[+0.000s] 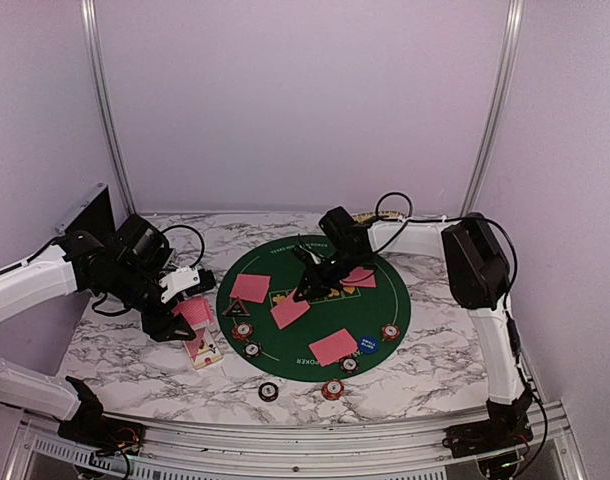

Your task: Distribute texas hold em gaming equipment

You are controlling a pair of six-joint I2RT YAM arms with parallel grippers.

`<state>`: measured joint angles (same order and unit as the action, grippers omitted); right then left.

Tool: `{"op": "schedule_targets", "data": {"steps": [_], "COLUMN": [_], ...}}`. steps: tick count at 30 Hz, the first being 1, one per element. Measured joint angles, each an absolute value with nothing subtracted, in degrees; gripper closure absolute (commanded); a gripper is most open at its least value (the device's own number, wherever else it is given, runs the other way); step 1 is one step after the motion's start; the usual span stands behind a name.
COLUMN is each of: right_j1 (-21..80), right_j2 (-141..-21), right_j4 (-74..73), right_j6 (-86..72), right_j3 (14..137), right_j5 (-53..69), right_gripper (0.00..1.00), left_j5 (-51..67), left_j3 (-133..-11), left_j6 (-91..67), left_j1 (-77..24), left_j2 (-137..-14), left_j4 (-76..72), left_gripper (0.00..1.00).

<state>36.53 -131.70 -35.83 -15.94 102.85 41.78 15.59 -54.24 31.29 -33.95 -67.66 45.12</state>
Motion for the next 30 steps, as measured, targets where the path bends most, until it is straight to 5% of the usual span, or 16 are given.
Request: {"op": "schedule_targets", "data": {"steps": [19,30], "right_j1": [36.5,36.8], "right_j2": [-142.3,-140.3], "right_j4": [-51.5,-46.3], "right_j6": [-6.8,-10.0], "right_j3": [122.0,119.2], "right_j5": [30.3,28.7], "right_gripper": [0.63,0.38], "left_j5": [15.6,15.6], "left_j3": [-54.2,-54.2], "left_j6": [31.3,31.3], "left_j1": [-33.9,-33.9], "left_j2": [-67.7,-67.7], "left_j4": [45.0,45.0], "left_gripper": [1.00,1.00]}}
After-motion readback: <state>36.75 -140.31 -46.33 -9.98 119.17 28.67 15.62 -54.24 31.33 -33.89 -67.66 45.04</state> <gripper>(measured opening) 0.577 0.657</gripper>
